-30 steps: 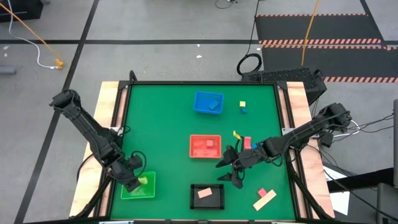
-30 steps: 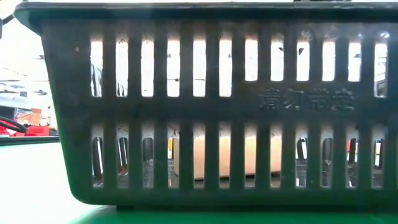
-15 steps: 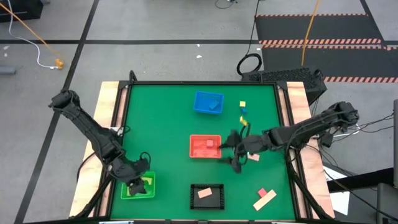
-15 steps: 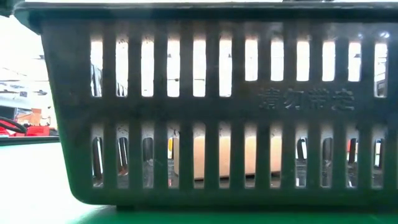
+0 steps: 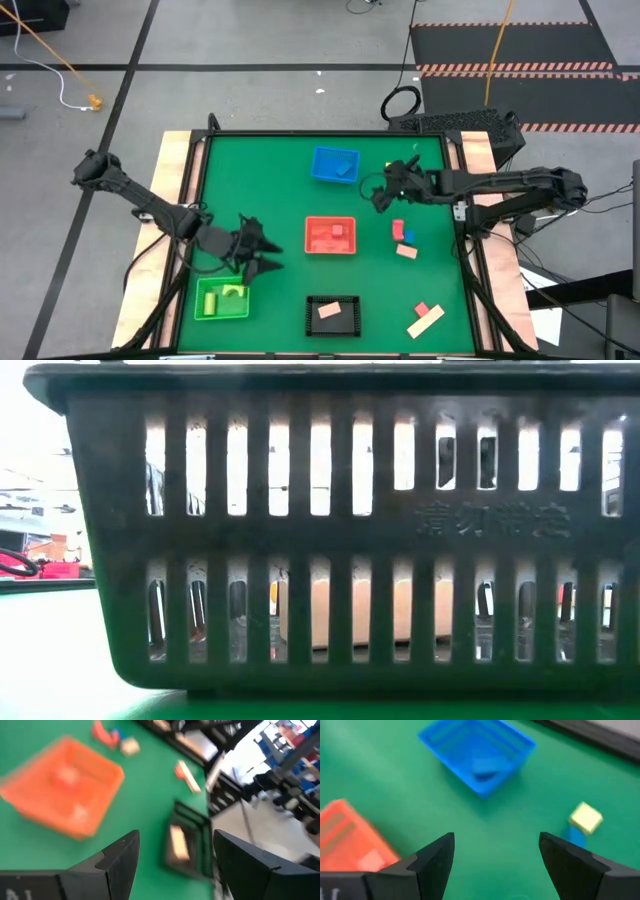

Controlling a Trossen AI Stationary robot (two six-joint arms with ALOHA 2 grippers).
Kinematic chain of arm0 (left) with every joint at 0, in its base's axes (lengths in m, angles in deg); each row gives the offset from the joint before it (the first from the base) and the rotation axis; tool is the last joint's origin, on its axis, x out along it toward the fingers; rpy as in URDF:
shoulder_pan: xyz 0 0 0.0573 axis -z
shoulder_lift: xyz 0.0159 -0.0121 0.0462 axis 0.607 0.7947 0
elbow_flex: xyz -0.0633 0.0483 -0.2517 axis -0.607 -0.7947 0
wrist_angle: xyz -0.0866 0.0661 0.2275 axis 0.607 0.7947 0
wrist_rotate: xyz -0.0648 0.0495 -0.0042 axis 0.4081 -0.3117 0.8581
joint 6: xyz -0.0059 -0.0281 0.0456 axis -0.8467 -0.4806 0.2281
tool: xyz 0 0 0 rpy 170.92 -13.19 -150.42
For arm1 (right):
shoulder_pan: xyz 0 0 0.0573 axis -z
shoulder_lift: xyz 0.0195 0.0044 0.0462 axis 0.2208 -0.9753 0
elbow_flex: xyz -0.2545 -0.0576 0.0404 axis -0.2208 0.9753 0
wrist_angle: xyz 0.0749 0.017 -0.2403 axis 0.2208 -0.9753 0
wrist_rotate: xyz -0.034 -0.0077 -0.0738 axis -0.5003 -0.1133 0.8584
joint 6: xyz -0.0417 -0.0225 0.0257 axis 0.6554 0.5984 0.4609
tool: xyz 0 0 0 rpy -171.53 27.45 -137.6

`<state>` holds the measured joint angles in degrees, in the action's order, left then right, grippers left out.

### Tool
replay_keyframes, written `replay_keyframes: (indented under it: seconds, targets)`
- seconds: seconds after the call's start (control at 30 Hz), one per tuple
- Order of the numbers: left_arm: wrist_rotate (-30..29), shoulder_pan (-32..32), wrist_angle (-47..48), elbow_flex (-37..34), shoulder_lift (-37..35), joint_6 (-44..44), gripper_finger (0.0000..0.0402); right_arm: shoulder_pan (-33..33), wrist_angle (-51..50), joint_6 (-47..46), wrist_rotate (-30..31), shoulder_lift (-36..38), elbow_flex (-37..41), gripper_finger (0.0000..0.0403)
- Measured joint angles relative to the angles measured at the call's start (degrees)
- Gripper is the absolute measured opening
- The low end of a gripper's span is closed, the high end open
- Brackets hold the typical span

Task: Sort & place blocks by color
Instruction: Put the top blue block into the blue bin

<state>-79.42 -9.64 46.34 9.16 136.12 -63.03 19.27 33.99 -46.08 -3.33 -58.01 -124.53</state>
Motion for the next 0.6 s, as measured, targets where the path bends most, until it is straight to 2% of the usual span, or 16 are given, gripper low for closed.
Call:
replay_keyframes:
  seconds: [0.13, 0.3, 0.6]
  targets:
    - [-1.1, -4.1, -2.3, 0.0, 0.0, 8.7, 0.0253, 4.9, 1.6, -2.0, -2.2, -0.1, 4.1, 0.0283]
    - [-1.3, -8.6, -2.5, 0.0, 0.0, 13.1, 0.0253, 9.7, 5.1, -3.0, -3.4, -0.1, 10.0, 0.0283]
    - [-1.3, -14.2, -2.6, 0.0, 0.0, 18.4, 0.0253, 14.3, 22.6, -1.5, -3.4, -0.1, 20.4, 0.0283]
